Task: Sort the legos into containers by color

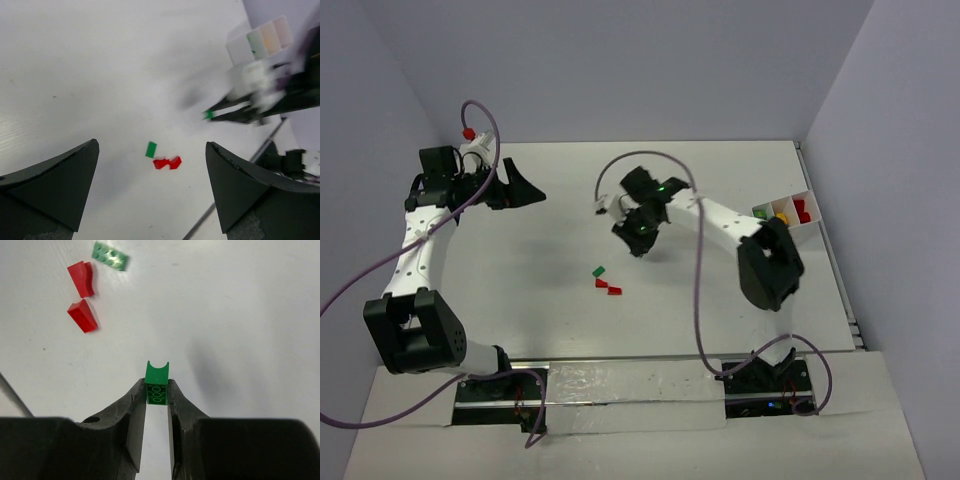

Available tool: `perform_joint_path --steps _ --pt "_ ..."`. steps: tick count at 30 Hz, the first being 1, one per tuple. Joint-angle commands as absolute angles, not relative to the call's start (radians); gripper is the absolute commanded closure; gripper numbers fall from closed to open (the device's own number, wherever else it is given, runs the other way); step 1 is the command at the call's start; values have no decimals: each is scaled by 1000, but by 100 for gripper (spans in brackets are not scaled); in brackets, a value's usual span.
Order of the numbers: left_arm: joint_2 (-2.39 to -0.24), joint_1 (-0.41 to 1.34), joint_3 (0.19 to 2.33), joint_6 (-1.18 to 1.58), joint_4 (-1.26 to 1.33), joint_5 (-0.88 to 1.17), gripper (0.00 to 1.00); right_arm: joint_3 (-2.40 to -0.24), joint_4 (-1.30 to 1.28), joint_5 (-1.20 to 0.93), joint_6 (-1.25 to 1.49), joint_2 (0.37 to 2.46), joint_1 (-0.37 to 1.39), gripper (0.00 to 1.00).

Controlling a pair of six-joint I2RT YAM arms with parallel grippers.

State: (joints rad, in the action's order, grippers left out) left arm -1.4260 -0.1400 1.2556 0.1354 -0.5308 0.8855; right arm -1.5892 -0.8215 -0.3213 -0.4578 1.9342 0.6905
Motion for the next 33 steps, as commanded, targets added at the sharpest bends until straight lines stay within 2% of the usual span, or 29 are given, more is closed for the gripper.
perform_joint_path --steps 1,7,12,22,33 --pt "-1364 -110 1275 92 -523 700 1 -1543 -919 -325 -453 1633 427 99" --pt "-1365 -13 1289 88 -528 463 1 -1538 -1049 -320 -583 1513 12 99" --pt "-1354 43 1283 143 -485 351 1 -1575 -1099 -287 -651 1531 -170 99" --pt "-1387 44 1320 113 -514 346 1 -1596 -1046 -243 -571 1673 -194 100" --pt "-1393 44 1313 136 -481 317 1 -1576 -961 -168 -523 1762 -138 99"
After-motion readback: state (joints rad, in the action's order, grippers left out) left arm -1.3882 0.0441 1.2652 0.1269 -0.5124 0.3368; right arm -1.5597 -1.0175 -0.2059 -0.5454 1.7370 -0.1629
